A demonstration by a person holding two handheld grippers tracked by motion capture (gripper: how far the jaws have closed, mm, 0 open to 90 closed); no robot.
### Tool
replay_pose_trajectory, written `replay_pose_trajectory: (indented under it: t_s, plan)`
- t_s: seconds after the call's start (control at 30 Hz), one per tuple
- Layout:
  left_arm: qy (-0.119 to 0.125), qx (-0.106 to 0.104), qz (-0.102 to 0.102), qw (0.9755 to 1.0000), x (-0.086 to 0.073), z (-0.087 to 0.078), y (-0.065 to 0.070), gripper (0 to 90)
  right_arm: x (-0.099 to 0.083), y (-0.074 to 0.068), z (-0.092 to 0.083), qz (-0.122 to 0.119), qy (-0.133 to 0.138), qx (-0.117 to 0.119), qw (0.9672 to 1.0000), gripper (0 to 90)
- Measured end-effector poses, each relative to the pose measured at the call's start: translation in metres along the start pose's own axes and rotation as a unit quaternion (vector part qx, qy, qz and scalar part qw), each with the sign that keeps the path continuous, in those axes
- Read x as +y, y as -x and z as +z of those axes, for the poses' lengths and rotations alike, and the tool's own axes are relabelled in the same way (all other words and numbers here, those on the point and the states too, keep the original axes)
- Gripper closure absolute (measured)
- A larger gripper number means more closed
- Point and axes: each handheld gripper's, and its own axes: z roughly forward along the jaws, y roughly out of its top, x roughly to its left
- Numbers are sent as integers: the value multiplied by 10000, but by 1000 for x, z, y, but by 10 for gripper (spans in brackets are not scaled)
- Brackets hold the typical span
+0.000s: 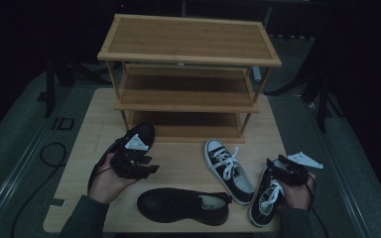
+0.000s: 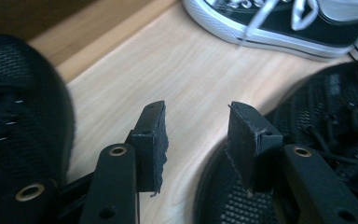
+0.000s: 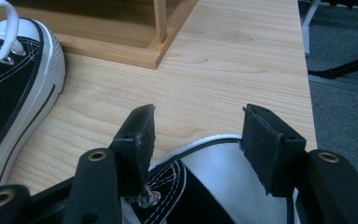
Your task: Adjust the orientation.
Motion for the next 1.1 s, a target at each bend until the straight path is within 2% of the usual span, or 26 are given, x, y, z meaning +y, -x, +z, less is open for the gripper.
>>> replay_pose_trajectory:
  t_s: [0.2,0.4,0.73,1.1]
  plan:
    - [-59,-87,35,9999,0,7,4,576,0,0,0,-13,-4,-1,10000,443]
    - [-65,-277,57,9996,-1,15,12,576,0,0,0,-11,-4,-3,10000,443]
    - [-290,-530,113,9981,-6,28,21,583,0,-1,0,-81,-19,-36,10000,442]
    - [-372,-669,135,9970,-11,34,27,583,0,-2,0,-113,-20,-58,9999,442]
